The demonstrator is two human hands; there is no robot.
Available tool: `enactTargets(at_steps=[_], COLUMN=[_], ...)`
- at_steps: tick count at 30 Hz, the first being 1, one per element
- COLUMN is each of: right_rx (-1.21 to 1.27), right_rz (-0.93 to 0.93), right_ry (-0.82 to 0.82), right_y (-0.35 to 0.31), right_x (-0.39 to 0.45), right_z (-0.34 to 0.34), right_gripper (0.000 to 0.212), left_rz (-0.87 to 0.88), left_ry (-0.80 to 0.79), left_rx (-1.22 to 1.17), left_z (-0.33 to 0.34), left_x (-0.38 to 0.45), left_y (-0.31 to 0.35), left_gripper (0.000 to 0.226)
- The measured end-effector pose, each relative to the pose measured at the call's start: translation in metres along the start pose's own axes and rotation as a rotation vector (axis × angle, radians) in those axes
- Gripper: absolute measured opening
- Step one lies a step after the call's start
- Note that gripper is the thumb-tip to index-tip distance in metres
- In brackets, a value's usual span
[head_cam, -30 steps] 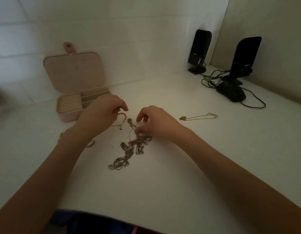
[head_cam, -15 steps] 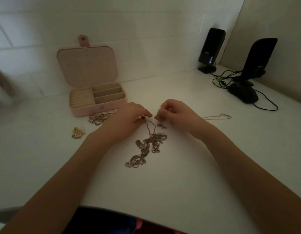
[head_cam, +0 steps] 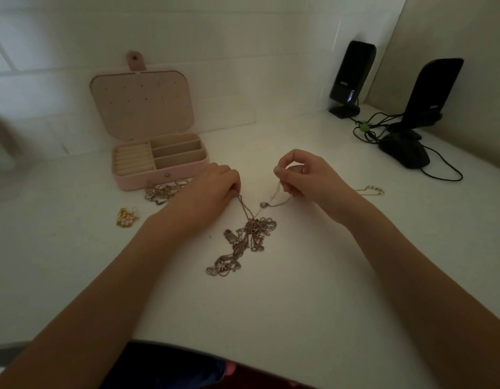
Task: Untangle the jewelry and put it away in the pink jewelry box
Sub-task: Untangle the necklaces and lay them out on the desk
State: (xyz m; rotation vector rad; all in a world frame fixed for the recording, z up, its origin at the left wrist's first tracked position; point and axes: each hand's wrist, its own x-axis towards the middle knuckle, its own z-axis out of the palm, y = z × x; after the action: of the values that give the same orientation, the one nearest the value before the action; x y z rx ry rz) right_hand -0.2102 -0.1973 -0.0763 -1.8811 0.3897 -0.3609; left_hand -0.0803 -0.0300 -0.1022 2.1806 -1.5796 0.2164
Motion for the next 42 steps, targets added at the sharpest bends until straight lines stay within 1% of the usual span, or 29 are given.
enactTargets(at_steps=[4, 6, 9, 11, 13, 17, 19, 21, 23, 25, 27, 30, 33, 35, 37, 38, 40, 42], right_rx=[-0.357, -0.510, -0.597, -0.657, -0.695, -0.733, -0.804, -0.849, -0.843, -0.813, -0.779, -0.725, -0.698, -0.666, -0.581, -0.519, -0.392, -0.260], right_rz=[-0.058, -0.101, -0.161, -0.164, -0.171, -0.130, -0.106, -0.091, -0.098, -0.132, -0.146, -0.131, -0.145, -0.149, -0.161, -0.177, -0.199, -0.194], right_ry=[-0.014, 0.004, 0.045, 0.026, -0.002, 0.016, -0.005, -0.039, -0.059, -0.072, -0.082, -0.097, -0.088, -0.083, -0.096, -0.108, -0.135, -0.130], right_y=[0.003, 0.006, 0.008, 0.007, 0.007, 0.004, 0.002, 0.000, 0.001, 0.003, 0.005, 0.008, 0.010, 0.012, 0.011, 0.009, 0.002, -0.003], right_x=[0.000, 0.001, 0.001, -0.001, -0.002, -0.004, -0.005, -0.007, -0.007, -0.008, -0.007, -0.005, -0.004, -0.004, -0.003, -0.003, -0.005, -0.007], right_z=[0.002, 0.006, 0.016, 0.023, 0.030, 0.045, 0.051, 0.053, 0.051, 0.047, 0.043, 0.040, 0.041, 0.043, 0.045, 0.047, 0.048, 0.046], right_gripper=[0.012, 0.011, 0.007, 0.014, 0.021, 0.038, 0.048, 0.052, 0.047, 0.035, 0.028, 0.023, 0.023, 0.028, 0.027, 0.020, 0.005, 0.012], left_rz=[-0.022, -0.033, -0.151, -0.194, -0.166, -0.092, -0.120, -0.139, -0.103, -0.062, -0.061, -0.131, -0.128, -0.150, -0.213, -0.239, -0.255, -0.284], left_ry=[-0.021, -0.018, -0.001, 0.008, -0.014, -0.073, -0.131, -0.168, -0.161, -0.134, -0.123, -0.159, -0.131, -0.077, -0.012, 0.018, 0.088, 0.180], left_rx=[0.059, 0.050, -0.111, -0.211, -0.241, -0.231, -0.319, -0.366, -0.296, -0.192, -0.138, -0.132, -0.168, -0.285, -0.551, -0.685, -0.838, -0.944], left_z=[0.002, 0.004, 0.001, -0.001, -0.004, -0.008, -0.010, -0.011, -0.010, -0.009, -0.007, -0.006, -0.007, -0.011, -0.019, -0.022, -0.028, -0.031], left_x=[-0.002, -0.003, 0.000, 0.002, 0.001, -0.002, -0.002, -0.002, -0.002, -0.001, -0.001, -0.001, -0.003, -0.003, -0.002, -0.001, 0.001, 0.003], left_y=[-0.001, -0.001, 0.006, 0.009, 0.011, 0.001, -0.005, -0.007, -0.008, -0.007, -0.004, 0.002, 0.004, 0.009, 0.018, 0.022, 0.024, 0.021], left_gripper=[0.008, 0.008, 0.009, 0.010, 0.009, 0.007, 0.016, 0.022, 0.022, 0.023, 0.027, 0.035, 0.030, 0.025, 0.022, 0.022, 0.025, 0.027])
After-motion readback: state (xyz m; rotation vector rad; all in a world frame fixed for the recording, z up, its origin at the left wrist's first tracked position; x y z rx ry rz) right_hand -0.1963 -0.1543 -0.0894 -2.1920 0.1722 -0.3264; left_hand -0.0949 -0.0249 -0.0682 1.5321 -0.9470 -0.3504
